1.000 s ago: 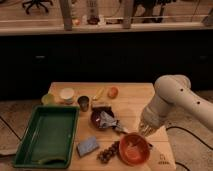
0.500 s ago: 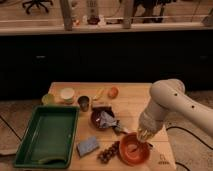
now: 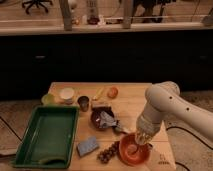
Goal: Place fork in red bowl
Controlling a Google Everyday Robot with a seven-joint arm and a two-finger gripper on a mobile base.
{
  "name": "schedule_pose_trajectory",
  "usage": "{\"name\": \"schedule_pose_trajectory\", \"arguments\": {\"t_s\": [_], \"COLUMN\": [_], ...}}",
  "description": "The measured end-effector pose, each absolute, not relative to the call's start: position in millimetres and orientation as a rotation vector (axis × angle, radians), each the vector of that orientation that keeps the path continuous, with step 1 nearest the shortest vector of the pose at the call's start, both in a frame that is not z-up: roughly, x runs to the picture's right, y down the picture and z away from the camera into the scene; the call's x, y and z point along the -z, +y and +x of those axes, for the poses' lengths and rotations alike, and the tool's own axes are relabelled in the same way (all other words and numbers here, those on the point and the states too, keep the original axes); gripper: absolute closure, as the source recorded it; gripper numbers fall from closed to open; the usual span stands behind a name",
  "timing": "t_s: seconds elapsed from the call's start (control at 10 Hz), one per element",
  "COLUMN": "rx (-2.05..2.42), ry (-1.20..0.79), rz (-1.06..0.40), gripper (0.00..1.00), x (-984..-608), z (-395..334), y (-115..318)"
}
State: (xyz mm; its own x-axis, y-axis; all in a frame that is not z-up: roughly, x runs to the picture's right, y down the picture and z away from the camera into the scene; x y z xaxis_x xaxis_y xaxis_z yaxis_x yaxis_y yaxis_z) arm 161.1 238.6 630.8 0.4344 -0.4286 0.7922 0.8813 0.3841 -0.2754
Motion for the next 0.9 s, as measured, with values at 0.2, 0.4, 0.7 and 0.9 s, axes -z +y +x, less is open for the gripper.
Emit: {"name": "schedule_pose_trajectory", "arguments": {"t_s": [0.2,0.4,0.7,0.9], "rx": [0.931,0.931,0.931,0.932], "ry": [-0.679,-0.671,-0.66,-0.656], "rz": [-0.777,-0.781,-0.784,-0.784], "gripper": [0.46,0.26,0.2,0.2], "x": [-632.4,-633.0,-632.3,-631.7], "z": [157.6,156.0,154.2,153.7], "y": [241.4,243.3,244.9,245.8]}}
